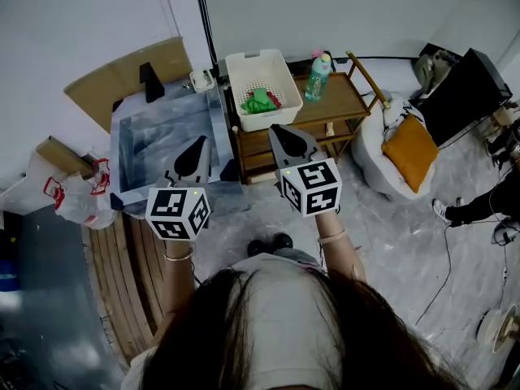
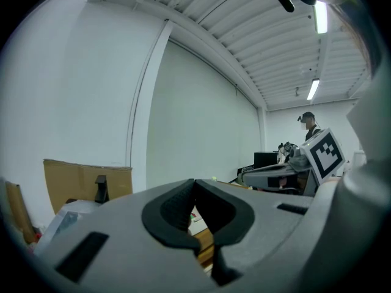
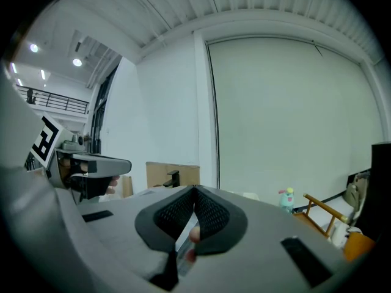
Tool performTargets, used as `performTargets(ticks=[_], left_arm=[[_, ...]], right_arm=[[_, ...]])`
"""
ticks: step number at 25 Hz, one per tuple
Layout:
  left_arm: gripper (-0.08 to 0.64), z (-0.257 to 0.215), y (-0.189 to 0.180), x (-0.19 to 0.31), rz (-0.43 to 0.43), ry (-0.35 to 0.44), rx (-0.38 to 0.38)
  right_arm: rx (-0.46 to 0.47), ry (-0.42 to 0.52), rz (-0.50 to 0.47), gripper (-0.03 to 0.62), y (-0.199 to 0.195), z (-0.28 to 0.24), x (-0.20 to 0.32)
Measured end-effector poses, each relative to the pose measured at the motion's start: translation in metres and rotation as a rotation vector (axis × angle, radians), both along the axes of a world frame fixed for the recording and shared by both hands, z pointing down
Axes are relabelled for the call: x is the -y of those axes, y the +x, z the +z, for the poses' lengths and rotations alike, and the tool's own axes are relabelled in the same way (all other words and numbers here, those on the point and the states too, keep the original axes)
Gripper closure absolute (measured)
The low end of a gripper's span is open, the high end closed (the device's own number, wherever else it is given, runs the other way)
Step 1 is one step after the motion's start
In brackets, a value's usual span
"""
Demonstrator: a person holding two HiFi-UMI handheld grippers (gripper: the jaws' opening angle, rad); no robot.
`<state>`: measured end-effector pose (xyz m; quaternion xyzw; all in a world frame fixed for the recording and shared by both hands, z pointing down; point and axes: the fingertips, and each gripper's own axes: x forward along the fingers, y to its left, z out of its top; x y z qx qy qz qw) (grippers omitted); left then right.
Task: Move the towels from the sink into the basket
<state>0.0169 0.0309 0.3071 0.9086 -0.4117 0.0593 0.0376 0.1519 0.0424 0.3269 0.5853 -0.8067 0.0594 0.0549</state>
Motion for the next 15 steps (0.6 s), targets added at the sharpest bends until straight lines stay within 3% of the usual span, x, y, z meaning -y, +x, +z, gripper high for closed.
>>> performTargets(ticks=[15], left_arm=[[0.555,-0.003,0.065,-0.002,-0.012,-0.019,-0.010]], right_arm=[[-0.010,0.011,-0.064,0.566,0.042,-0.004,-0.002]])
